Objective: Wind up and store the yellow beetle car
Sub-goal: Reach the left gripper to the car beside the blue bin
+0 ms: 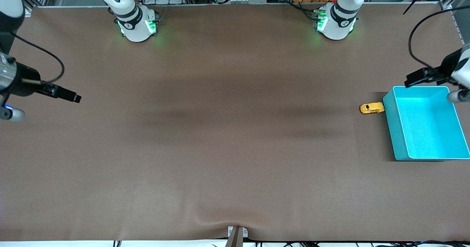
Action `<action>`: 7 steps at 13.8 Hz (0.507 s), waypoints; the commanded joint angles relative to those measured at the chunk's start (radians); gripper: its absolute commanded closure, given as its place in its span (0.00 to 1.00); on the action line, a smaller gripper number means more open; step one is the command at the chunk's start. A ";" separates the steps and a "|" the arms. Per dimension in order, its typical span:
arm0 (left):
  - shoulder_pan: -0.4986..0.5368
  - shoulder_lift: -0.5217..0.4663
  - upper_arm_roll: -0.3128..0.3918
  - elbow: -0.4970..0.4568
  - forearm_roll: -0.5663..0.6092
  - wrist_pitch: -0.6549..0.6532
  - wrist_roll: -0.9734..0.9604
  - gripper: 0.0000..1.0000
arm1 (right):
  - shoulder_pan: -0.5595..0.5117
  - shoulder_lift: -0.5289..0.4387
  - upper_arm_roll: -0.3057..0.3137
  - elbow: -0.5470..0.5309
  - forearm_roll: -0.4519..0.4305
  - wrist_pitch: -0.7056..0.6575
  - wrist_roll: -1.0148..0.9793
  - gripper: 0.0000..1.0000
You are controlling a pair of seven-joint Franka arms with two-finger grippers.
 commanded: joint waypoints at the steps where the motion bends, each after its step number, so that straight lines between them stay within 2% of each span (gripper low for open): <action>1: 0.000 -0.019 -0.002 -0.119 -0.009 0.110 -0.119 0.00 | -0.014 -0.033 -0.006 -0.005 0.006 0.000 -0.150 0.00; 5: 0.001 -0.037 -0.003 -0.287 -0.007 0.272 -0.292 0.00 | 0.017 -0.098 -0.036 -0.029 -0.006 0.000 -0.197 0.00; 7: 0.000 -0.040 -0.008 -0.373 -0.002 0.364 -0.372 0.00 | 0.087 -0.139 -0.096 -0.052 -0.025 -0.004 -0.201 0.00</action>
